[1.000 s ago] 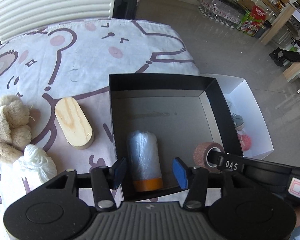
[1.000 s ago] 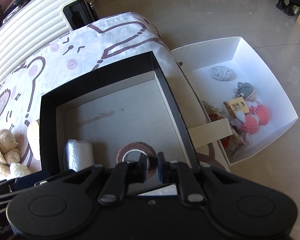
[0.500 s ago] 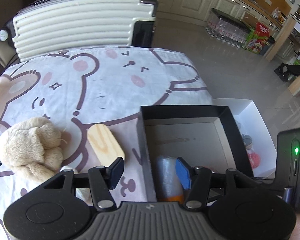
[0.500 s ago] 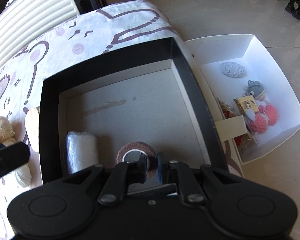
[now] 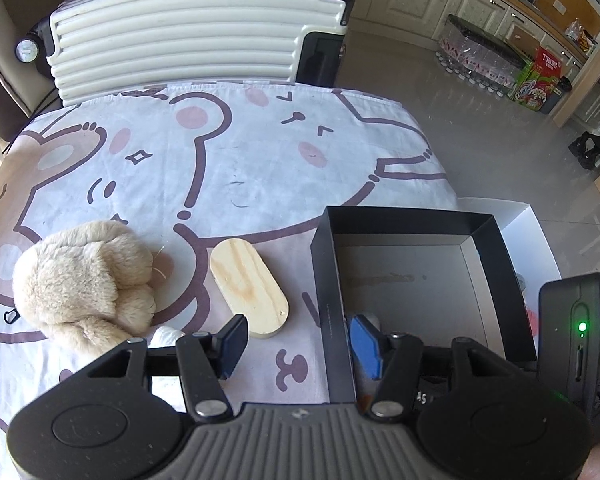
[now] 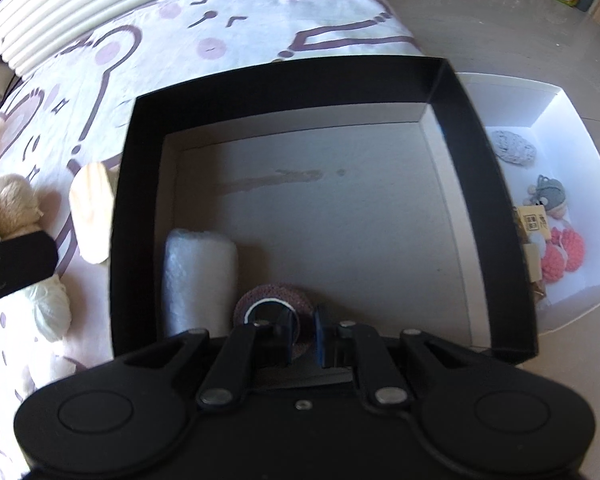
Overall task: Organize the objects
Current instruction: 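Lower the brown tape roll into the black box and open the right tool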
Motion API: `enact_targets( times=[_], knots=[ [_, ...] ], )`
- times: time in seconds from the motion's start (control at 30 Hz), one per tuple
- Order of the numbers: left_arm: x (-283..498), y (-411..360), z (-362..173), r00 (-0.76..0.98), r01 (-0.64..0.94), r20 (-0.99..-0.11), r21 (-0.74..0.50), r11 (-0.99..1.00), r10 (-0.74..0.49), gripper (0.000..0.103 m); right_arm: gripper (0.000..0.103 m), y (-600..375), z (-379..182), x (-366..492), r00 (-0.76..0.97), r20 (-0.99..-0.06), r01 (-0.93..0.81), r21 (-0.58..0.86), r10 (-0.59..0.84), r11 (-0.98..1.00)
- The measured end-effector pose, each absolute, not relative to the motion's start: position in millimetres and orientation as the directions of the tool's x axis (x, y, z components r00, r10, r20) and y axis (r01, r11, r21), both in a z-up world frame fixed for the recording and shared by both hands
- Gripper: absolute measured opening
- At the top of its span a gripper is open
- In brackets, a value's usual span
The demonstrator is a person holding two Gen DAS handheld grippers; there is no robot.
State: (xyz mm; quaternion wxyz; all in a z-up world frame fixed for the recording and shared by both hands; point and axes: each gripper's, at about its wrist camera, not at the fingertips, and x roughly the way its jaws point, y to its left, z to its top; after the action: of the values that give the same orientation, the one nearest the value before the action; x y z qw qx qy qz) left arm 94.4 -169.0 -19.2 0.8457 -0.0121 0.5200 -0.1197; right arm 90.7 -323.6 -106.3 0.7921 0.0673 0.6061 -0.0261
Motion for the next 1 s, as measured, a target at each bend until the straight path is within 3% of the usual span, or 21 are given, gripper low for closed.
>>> enact_targets(
  times=[0.6, 0.87, 1.0],
  knots=[
    [88.7, -186.3, -24.7, 0.411, 0.233, -0.887, -0.121, 0.965, -0.21, 0.058, 0.036, -341.9, -76.9, 78.5, 0.33, -0.944, 0.187, 0.058, -0.007, 0.981],
    [85.3, -189.8, -26.4, 0.41, 0.245, -0.892, -0.094, 0.965, -0.191, 0.07, 0.041, -358.8, -50.5, 60.7, 0.388, -0.921, 0.237, 0.064, -0.033, 0.969],
    [83.4, -191.6, -28.2, 0.409, 0.257, -0.895, -0.078, 0.963, -0.181, 0.078, 0.053, -361.3, -37.8, 52.8, 0.418, -0.905, 0.259, 0.034, -0.081, 0.965]
  ],
)
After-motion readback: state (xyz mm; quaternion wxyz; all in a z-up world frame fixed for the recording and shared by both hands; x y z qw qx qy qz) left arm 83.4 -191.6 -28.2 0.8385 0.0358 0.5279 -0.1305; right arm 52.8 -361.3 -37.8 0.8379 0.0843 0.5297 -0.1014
